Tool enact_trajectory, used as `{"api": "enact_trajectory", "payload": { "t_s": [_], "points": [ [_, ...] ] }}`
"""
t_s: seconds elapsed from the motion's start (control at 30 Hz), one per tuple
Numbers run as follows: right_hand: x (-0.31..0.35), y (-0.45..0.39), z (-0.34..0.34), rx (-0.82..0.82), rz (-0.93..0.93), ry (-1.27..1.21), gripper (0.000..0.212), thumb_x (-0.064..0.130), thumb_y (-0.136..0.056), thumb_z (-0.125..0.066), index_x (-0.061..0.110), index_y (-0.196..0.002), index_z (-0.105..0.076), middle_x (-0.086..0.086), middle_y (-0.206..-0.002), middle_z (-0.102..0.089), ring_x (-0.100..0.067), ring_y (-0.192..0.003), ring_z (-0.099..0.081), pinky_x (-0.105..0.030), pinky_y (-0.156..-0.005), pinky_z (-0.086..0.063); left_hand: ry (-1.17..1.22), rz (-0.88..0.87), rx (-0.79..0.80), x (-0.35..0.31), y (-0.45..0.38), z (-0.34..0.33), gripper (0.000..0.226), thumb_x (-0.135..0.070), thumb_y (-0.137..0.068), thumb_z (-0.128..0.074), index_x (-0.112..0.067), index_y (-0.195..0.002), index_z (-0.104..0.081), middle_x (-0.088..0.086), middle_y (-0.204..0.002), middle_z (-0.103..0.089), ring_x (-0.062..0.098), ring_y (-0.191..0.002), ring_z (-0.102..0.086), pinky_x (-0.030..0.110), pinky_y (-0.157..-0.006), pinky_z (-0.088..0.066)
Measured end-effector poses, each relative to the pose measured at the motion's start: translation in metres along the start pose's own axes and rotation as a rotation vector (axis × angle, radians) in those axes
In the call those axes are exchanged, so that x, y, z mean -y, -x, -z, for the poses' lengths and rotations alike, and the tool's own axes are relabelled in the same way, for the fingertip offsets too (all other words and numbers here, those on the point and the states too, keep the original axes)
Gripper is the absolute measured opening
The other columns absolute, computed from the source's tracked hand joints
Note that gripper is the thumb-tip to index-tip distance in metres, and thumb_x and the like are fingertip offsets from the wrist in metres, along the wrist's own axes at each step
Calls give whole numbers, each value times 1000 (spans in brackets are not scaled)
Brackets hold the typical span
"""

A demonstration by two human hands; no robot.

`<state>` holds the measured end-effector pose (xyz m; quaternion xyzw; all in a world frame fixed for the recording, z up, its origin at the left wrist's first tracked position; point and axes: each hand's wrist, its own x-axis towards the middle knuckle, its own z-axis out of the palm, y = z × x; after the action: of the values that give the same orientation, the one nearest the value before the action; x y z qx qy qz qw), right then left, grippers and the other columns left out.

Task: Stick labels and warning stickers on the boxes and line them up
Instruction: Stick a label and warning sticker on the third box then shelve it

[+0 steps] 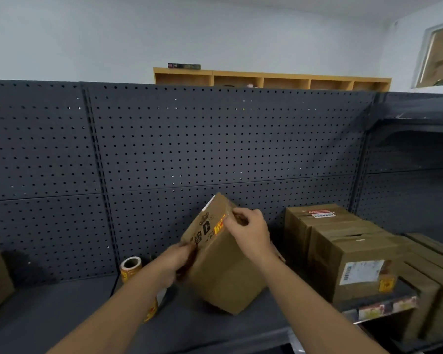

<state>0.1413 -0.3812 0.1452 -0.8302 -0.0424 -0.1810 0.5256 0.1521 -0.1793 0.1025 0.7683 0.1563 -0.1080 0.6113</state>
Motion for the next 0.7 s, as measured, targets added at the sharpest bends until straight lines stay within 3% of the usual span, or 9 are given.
{"api": "enact_trajectory", "payload": {
  "t_s": [0.13,0.23,0.3,0.4,0.5,0.63,0.7],
  "points": [
    [18,18,-20,92,188,237,47,55,-88,-62,31,-128,-66,11,-113,-51,-17,-116,-49,-44,-106,-44,79,119,32,26,-7,0,29,-40,-103,-52,-13,-98,-61,11,-84,-58,24,-70,-51,30,-61,-40],
    [18,29,-39,182,241,355,63,67,-89,-60,29,-139,-58,10,-124,-48,-17,-122,-40,-40,-107,-40,156,156,44,34,-7,3,31,-38,-104,-52,-10,-104,-66,13,-87,-60,26,-69,-51,33,-58,-39],
    [16,34,-53,233,230,376,73,73,-83,-62,29,-141,-55,12,-128,-47,-15,-123,-36,-38,-108,-38,241,134,47,33,-9,6,37,-42,-104,-52,-10,-108,-69,13,-98,-68,31,-81,-60,40,-68,-49],
    [13,37,-70,254,252,456,72,73,-80,-67,27,-134,-58,12,-125,-47,-15,-118,-36,-35,-105,-37,349,104,37,23,-10,10,55,-59,-99,-53,-11,-113,-76,21,-109,-75,41,-104,-67,48,-84,-55],
    [14,38,-71,243,285,395,61,66,-82,-70,27,-128,-63,12,-122,-51,-12,-116,-38,-32,-102,-39,417,117,55,10,-5,10,62,-68,-98,-48,-14,-110,-76,19,-110,-76,38,-102,-68,44,-81,-55],
    [11,31,-52,375,263,262,50,67,-91,-58,28,-121,-66,9,-120,-58,-8,-115,-46,-34,-101,-46,374,114,41,2,-1,4,58,-68,-97,-50,-18,-117,-73,16,-117,-72,37,-113,-64,49,-100,-51],
    [5,28,-39,315,201,167,58,77,-91,-47,34,-126,-63,9,-124,-58,-5,-116,-52,-34,-101,-49,300,72,-30,-4,-1,-1,52,-63,-98,-53,-20,-121,-69,13,-118,-70,35,-112,-62,51,-103,-50]
  ]
}}
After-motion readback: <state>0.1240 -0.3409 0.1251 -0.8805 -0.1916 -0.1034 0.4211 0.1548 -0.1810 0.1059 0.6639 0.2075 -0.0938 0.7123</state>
